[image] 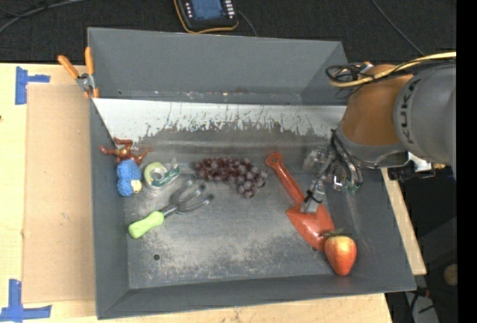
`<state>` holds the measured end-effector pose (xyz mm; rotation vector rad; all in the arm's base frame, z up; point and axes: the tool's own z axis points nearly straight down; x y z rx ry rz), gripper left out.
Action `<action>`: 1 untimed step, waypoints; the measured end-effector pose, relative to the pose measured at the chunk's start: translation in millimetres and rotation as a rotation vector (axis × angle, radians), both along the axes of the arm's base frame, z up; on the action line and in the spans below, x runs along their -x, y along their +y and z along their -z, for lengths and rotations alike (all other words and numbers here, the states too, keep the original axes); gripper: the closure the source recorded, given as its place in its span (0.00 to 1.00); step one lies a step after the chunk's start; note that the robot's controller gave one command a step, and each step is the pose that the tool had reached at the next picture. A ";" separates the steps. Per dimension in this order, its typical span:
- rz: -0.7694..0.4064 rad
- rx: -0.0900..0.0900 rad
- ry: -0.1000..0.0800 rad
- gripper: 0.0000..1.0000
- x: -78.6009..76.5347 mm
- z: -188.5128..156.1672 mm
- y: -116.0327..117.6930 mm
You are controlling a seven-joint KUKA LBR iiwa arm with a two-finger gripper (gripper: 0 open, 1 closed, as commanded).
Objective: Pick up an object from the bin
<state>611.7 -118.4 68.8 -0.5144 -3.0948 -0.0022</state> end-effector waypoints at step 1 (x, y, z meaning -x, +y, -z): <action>0.233 0.002 -0.007 0.00 3.6 -75.3 4.2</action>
Offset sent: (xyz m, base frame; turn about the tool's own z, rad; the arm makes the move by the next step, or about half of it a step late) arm 0.0026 0.0179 0.0312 0.4617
